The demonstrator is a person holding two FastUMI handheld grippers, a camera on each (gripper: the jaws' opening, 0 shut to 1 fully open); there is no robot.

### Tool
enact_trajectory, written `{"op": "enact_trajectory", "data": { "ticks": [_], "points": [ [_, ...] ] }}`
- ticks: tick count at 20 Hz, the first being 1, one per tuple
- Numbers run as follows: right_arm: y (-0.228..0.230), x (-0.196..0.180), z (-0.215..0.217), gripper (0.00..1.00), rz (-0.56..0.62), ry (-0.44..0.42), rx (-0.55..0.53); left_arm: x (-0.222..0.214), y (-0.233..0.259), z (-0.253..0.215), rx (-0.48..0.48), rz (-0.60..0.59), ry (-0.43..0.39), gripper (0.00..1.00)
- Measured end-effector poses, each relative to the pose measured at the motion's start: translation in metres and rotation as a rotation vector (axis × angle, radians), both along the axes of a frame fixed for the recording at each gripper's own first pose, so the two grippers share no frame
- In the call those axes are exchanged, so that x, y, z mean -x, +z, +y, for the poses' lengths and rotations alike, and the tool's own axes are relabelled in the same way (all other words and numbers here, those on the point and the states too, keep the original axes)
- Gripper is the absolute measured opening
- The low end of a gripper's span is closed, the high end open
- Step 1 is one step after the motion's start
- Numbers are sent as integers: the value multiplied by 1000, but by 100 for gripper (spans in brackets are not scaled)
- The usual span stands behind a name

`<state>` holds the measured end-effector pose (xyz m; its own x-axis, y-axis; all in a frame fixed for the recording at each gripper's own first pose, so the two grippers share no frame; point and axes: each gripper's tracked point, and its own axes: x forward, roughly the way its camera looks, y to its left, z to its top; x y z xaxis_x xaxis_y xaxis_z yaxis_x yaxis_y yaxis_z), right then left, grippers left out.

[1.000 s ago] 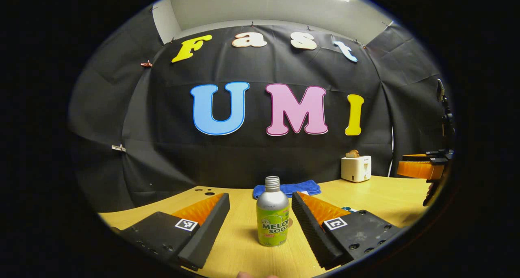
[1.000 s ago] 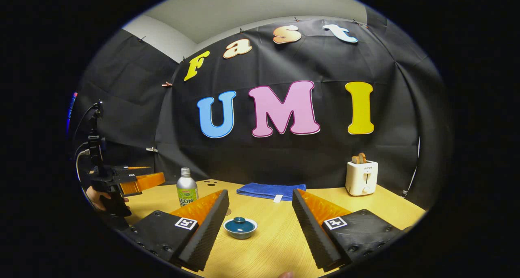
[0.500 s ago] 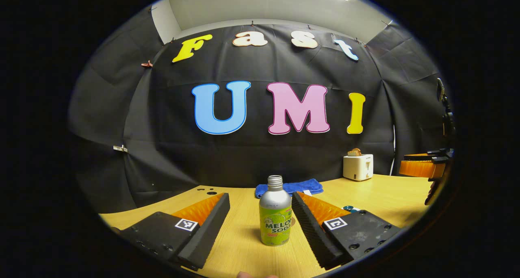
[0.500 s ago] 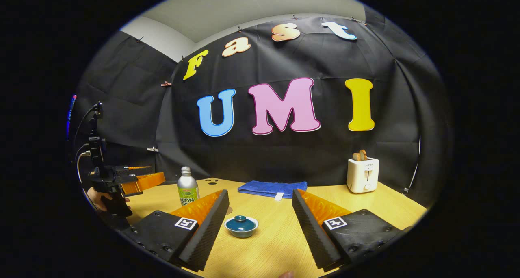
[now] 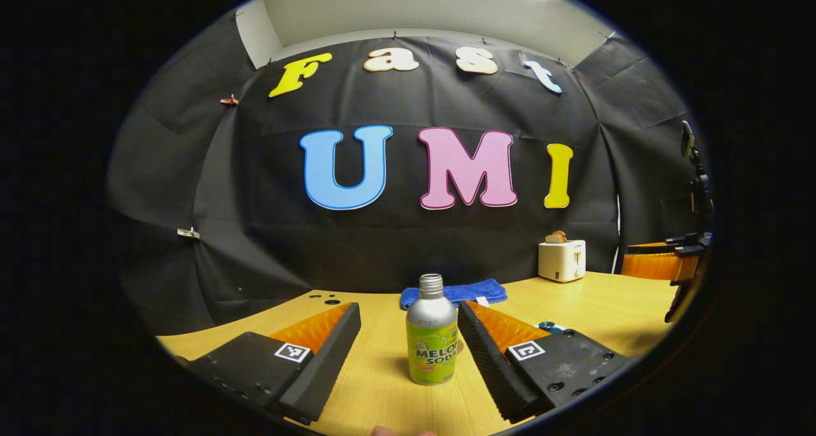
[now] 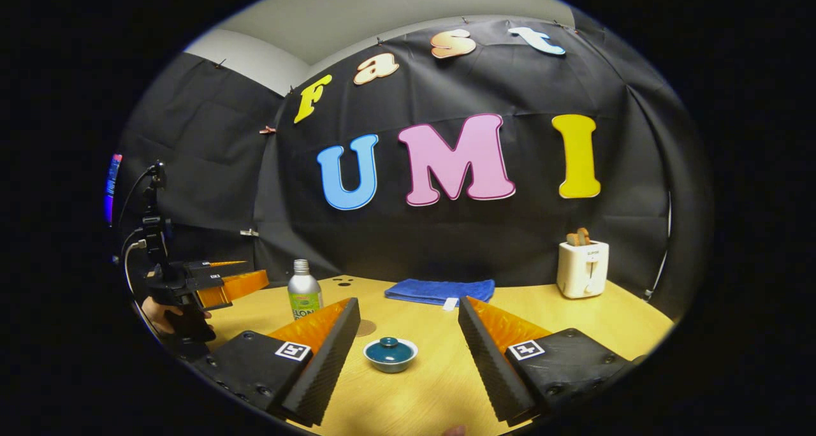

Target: Open the teacup lid with one hand, grasp the water bottle and pour water into the teacup with the other hand; after pouring, place the water bottle on the coaster and then close the teacup lid.

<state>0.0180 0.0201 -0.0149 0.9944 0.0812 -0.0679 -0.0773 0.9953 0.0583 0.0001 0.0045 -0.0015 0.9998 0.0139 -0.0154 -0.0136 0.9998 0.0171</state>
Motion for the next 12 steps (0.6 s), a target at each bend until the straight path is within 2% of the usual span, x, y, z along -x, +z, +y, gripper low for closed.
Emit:
{"op": "enact_trajectory", "data": {
  "ticks": [3, 7, 12],
  "points": [
    [-29, -25, 14, 94, 103, 54, -20, 0, -2, 0, -1, 3, -2, 97],
    [-76, -54, 22, 89, 253, 70, 50, -3, -7, 5, 4, 18, 3, 97],
    [-109, -76, 28, 73, 328, 69, 48, -3, -6, 13, -6, 18, 19, 97]
  ]
}}
